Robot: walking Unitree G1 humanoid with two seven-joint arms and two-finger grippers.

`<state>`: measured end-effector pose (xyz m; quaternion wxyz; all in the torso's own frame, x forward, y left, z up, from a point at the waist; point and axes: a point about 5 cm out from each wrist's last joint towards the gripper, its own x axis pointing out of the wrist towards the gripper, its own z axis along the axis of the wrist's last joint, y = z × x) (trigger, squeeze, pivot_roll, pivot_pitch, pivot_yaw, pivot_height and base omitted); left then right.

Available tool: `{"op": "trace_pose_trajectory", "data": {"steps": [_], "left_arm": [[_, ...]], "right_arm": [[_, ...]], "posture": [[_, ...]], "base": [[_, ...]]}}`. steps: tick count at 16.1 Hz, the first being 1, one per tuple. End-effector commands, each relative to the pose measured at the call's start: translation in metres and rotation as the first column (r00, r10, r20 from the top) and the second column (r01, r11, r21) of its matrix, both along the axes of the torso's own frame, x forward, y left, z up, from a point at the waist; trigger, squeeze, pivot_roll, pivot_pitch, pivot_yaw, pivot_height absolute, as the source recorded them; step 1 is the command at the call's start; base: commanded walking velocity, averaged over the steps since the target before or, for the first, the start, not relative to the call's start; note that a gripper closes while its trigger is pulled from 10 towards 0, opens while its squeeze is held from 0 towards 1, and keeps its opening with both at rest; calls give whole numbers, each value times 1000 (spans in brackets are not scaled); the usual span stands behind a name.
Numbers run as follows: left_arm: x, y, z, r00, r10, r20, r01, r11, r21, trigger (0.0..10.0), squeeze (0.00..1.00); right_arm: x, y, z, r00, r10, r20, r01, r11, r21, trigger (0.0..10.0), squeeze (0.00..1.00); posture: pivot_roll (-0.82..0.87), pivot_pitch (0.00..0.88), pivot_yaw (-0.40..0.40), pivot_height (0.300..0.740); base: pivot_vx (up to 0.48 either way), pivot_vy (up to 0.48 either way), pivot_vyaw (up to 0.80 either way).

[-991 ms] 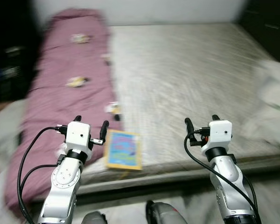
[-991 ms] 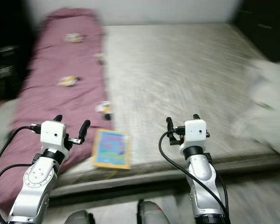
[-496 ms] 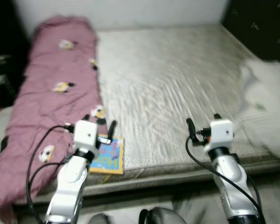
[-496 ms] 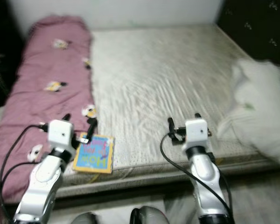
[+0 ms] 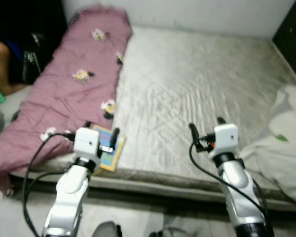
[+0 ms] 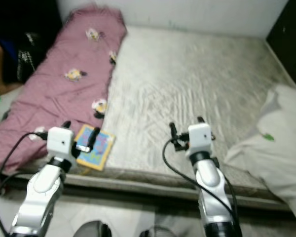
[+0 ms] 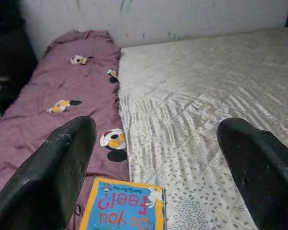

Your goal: Clean up the room

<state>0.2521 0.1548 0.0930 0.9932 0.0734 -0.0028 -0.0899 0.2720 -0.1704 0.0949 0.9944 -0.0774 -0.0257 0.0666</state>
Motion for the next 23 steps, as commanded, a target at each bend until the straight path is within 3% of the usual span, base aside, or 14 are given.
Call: {"op": "trace_pose_trajectory", "data": {"steps": [1, 16, 23], "left_arm": [[1, -4, 2, 1000, -9, 10, 9, 1000, -4, 10000, 0], [4, -8, 2, 1000, -22, 13, 23, 1000, -8, 10000, 0], [3, -11, 7, 997, -61, 48, 63, 997, -46, 10000, 0]], "right_arm": [[-1, -6, -1, 1000, -19, -6, 18, 1000, -9, 10000, 0], [1, -7, -2, 1000, -19, -6, 19, 1000, -19, 10000, 0], [3, -7, -2, 1000, -17, -4, 17, 999, -27, 10000, 0]], "posture": [[-15, 76, -23, 740], [-18, 74, -28, 740], [-19, 75, -32, 740]], "base": [[0, -292, 0], [0, -290, 0], [38, 0, 0]]}}
